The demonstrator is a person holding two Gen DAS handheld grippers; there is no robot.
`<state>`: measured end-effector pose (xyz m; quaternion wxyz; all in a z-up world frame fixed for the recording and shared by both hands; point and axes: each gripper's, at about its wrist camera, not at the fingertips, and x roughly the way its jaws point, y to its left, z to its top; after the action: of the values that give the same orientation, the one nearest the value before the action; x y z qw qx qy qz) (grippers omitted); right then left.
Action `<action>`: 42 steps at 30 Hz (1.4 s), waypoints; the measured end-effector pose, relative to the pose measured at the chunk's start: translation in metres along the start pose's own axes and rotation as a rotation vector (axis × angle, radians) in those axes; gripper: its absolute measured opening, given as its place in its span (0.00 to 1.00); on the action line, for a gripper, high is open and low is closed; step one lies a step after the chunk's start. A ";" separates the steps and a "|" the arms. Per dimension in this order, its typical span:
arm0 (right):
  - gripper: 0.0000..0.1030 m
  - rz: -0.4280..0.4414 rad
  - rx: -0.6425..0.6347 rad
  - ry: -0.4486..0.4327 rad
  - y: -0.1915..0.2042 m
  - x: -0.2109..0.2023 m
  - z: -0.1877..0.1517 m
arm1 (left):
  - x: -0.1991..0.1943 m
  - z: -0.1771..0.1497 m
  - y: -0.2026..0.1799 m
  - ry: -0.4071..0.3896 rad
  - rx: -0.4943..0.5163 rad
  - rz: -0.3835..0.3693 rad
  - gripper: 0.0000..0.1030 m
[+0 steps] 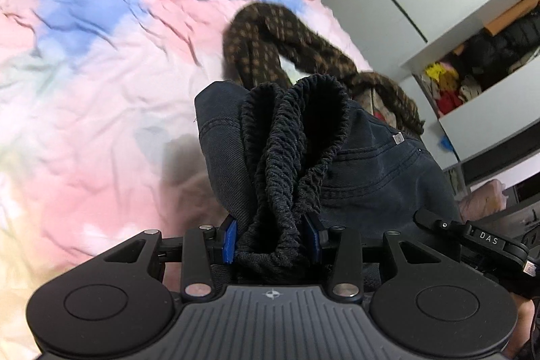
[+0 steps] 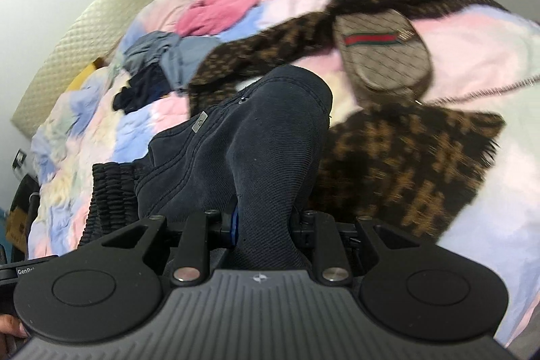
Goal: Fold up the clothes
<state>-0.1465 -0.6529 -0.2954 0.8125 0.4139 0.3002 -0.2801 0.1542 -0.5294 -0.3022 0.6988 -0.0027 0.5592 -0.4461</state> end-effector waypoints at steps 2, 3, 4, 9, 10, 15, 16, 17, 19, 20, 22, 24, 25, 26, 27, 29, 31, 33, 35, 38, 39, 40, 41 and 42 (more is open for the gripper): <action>0.24 -0.013 0.016 0.019 -0.017 0.010 -0.003 | 0.023 0.001 0.000 0.027 0.001 0.008 0.41; 0.24 -0.019 0.023 0.031 -0.024 0.015 -0.005 | 0.034 0.001 0.002 0.040 0.003 0.017 0.42; 0.24 -0.026 0.028 0.043 -0.030 0.021 -0.007 | 0.044 0.000 0.003 0.052 0.006 0.027 0.42; 0.27 -0.051 0.062 0.077 -0.054 0.051 -0.017 | 0.085 -0.005 0.016 0.104 0.007 0.075 0.51; 0.28 -0.053 0.085 0.081 -0.060 0.057 -0.018 | 0.085 -0.006 0.020 0.113 0.009 0.090 0.57; 0.31 -0.072 0.094 0.099 -0.067 0.069 -0.019 | 0.087 -0.004 0.016 0.147 0.018 0.138 0.67; 0.32 -0.073 0.098 0.103 -0.067 0.069 -0.019 | 0.086 -0.003 0.014 0.150 0.021 0.148 0.69; 0.32 -0.073 0.101 0.108 -0.067 0.069 -0.018 | 0.085 -0.002 0.011 0.152 0.028 0.164 0.70; 0.35 -0.071 0.102 0.117 -0.064 0.066 -0.016 | 0.078 -0.001 0.005 0.154 0.044 0.189 0.74; 0.36 -0.071 0.102 0.120 -0.062 0.065 -0.015 | 0.072 -0.001 0.002 0.153 0.050 0.191 0.77; 0.44 -0.081 0.092 0.124 -0.057 0.061 -0.013 | 0.060 -0.001 -0.003 0.152 0.061 0.196 0.78; 0.47 -0.089 0.082 0.117 -0.051 0.054 -0.012 | 0.043 -0.002 -0.010 0.141 0.078 0.202 0.83; 0.53 -0.091 0.079 0.106 -0.049 0.049 -0.012 | 0.030 -0.003 -0.016 0.128 0.091 0.206 0.86; 0.56 -0.091 0.077 0.092 -0.046 0.043 -0.011 | 0.020 -0.003 -0.021 0.112 0.104 0.214 0.89; 0.60 -0.094 0.072 0.079 -0.043 0.037 -0.011 | 0.010 -0.003 -0.026 0.095 0.116 0.223 0.90; 0.61 -0.104 0.055 0.057 -0.037 0.023 -0.010 | -0.009 -0.003 -0.035 0.061 0.142 0.241 0.95; 0.65 -0.112 0.034 0.034 -0.029 0.007 -0.009 | -0.031 -0.004 -0.044 0.028 0.159 0.250 0.95; 0.66 -0.107 0.010 0.006 -0.019 -0.012 -0.010 | -0.054 -0.006 -0.052 -0.004 0.176 0.257 0.96; 0.68 -0.101 -0.013 -0.022 -0.008 -0.032 -0.010 | -0.078 -0.007 -0.060 -0.036 0.192 0.265 0.97; 0.69 -0.094 -0.037 -0.057 0.010 -0.062 -0.013 | -0.118 -0.015 -0.069 -0.077 0.208 0.272 0.97; 0.70 -0.091 -0.045 -0.069 0.017 -0.072 -0.015 | -0.132 -0.018 -0.072 -0.090 0.213 0.275 0.97; 0.70 -0.090 -0.052 -0.078 0.023 -0.082 -0.017 | -0.144 -0.020 -0.074 -0.102 0.216 0.278 0.98; 0.70 -0.089 -0.058 -0.085 0.030 -0.091 -0.019 | -0.156 -0.023 -0.075 -0.111 0.218 0.279 0.98; 0.70 -0.088 -0.065 -0.091 0.037 -0.100 -0.022 | -0.171 -0.026 -0.076 -0.120 0.219 0.280 0.98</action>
<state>-0.1923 -0.5955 -0.2148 0.8252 0.3606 0.2896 -0.3242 0.0902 -0.4551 -0.1404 0.7823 0.1244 0.4594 -0.4018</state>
